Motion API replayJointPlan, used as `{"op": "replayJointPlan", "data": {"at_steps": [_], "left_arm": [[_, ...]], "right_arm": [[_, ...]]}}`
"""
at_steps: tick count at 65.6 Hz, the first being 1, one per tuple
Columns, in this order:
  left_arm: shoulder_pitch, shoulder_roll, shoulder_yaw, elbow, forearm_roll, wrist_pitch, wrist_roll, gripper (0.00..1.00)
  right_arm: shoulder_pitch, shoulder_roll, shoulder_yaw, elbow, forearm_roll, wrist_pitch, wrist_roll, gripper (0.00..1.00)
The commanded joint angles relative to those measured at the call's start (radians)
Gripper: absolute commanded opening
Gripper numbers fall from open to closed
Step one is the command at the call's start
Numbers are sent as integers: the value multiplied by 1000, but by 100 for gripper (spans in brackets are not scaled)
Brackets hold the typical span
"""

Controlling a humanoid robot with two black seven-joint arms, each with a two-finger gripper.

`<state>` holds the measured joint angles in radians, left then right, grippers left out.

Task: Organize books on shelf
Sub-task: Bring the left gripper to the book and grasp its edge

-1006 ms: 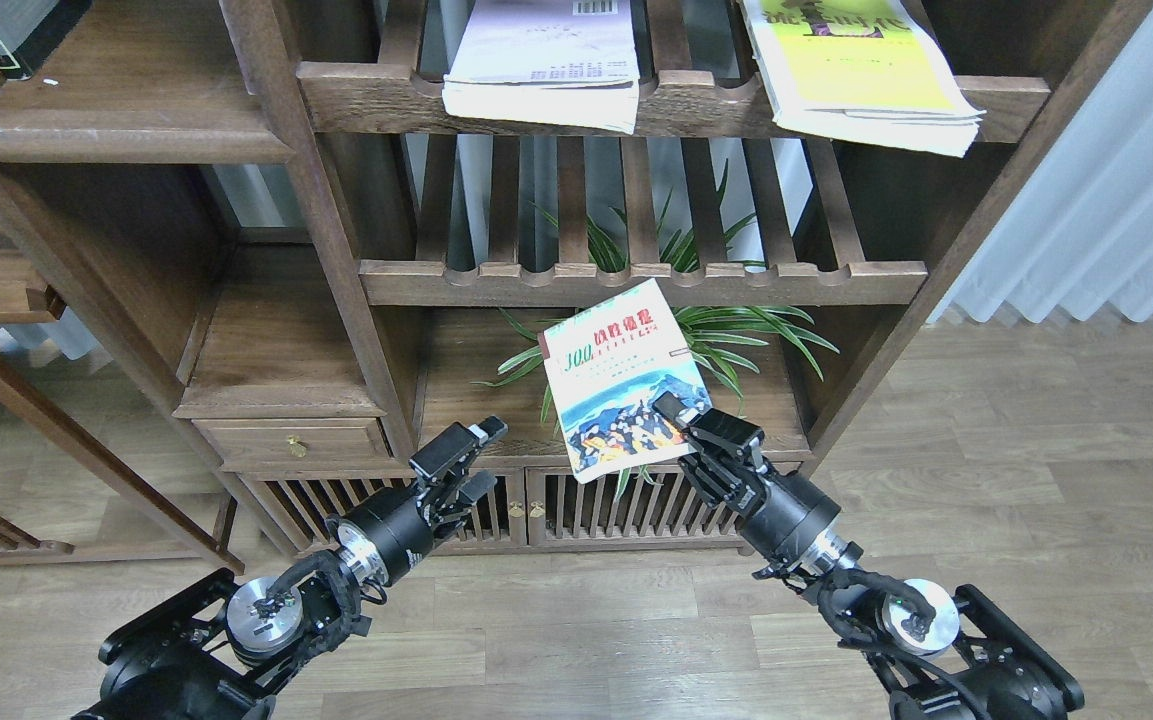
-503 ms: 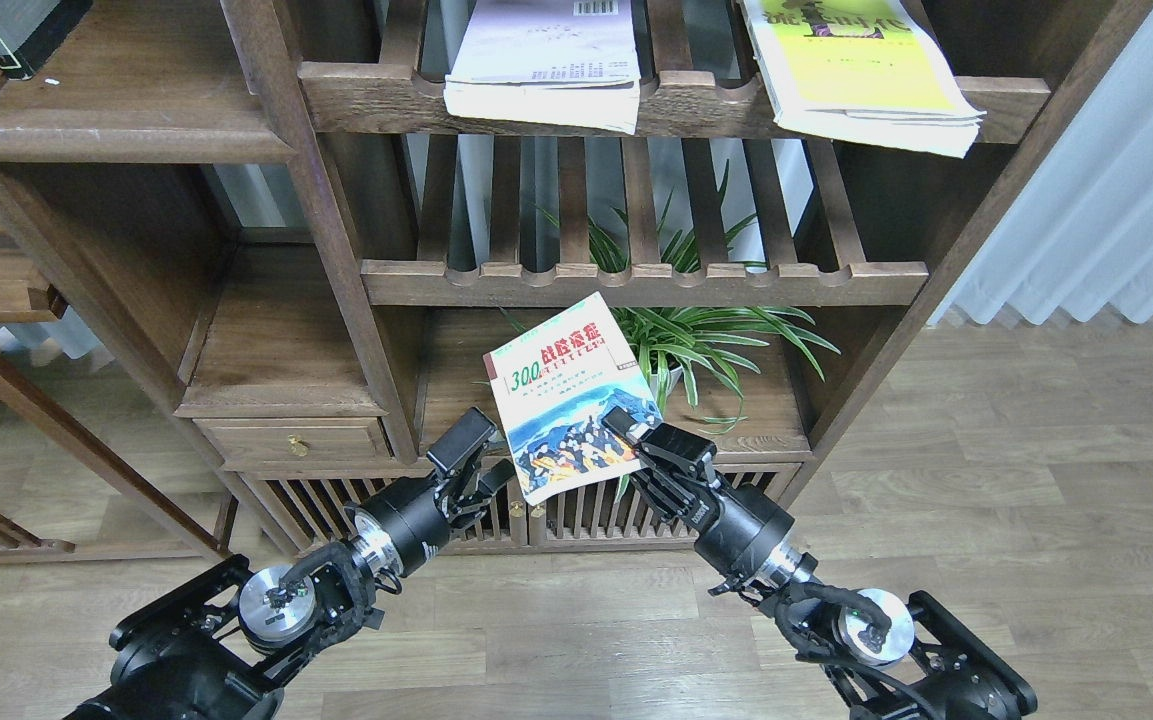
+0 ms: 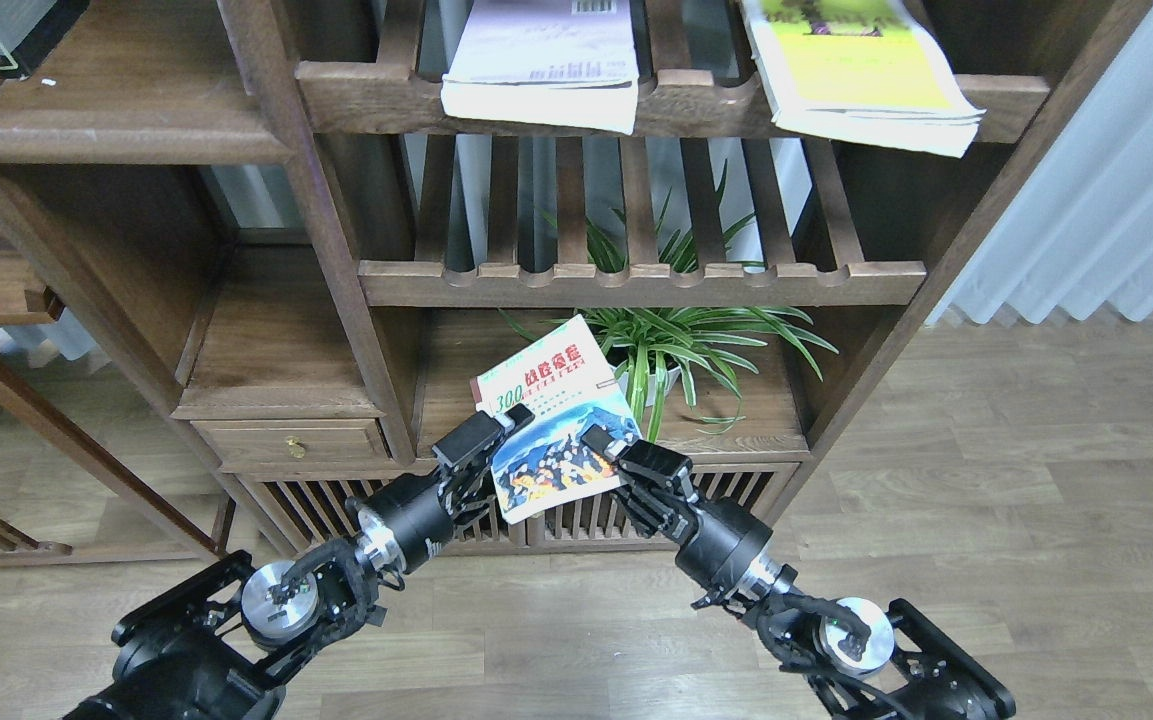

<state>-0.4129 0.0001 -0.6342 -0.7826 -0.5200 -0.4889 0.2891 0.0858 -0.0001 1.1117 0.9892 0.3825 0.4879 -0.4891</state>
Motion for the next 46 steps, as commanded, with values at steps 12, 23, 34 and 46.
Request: {"op": "replayJointPlan", "data": {"at_steps": [12,23,34,46], "left_arm": [[-7,0,-1,-1,12,0,-10,100],[-12,0,-10,-3,11,0,-11,100],[-12,0,-5,-3,12,0,-10,100],[-18,0,-7,-4,11,0,-14,99]], "right_arm": [[-15,0,-9,8,-5,1,0,2],[-21,0,-15,11,-7,1,0,3],[-18,0,-26,3,-25,1,0,3],[-17,0,-26,-20,-60,1,0,3]]}}
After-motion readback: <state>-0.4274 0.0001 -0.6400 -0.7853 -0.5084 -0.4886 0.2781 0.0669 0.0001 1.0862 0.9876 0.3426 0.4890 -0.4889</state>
